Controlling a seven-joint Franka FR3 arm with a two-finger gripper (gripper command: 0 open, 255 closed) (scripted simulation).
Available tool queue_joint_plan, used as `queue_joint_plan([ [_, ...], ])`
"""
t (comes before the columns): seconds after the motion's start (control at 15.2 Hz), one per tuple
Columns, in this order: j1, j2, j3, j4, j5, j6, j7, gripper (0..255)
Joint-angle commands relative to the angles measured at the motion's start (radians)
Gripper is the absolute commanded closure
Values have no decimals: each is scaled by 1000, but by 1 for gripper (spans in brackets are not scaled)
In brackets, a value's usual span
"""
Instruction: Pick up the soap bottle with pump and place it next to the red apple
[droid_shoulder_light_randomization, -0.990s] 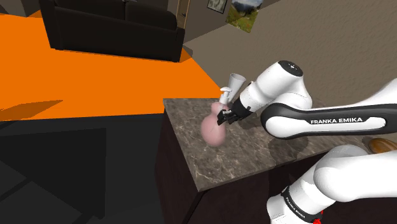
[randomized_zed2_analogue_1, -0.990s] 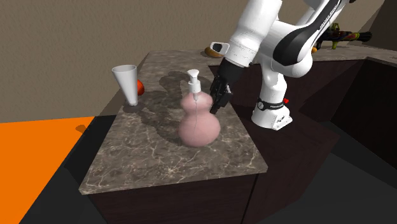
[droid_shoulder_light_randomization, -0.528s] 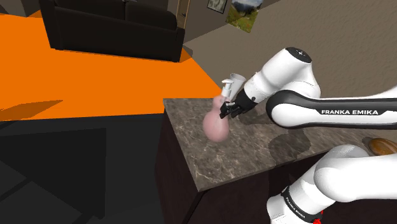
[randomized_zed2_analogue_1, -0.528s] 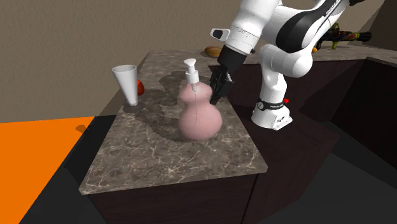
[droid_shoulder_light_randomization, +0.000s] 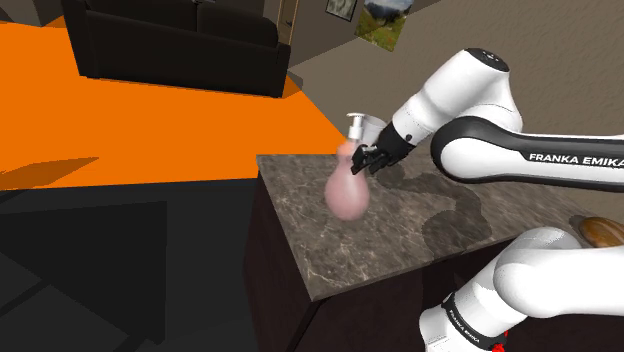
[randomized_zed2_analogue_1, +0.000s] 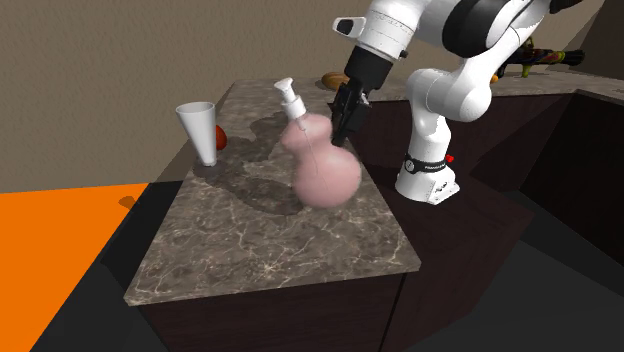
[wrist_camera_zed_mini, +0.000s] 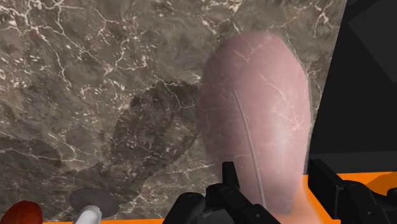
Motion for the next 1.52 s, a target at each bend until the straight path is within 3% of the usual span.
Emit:
queue_joint_plan([
  [0.0,-2,-9,-10,22,-4,-29,-7,255],
  [1.45,-25,-25,-69,305,-38,-326,-42,255],
])
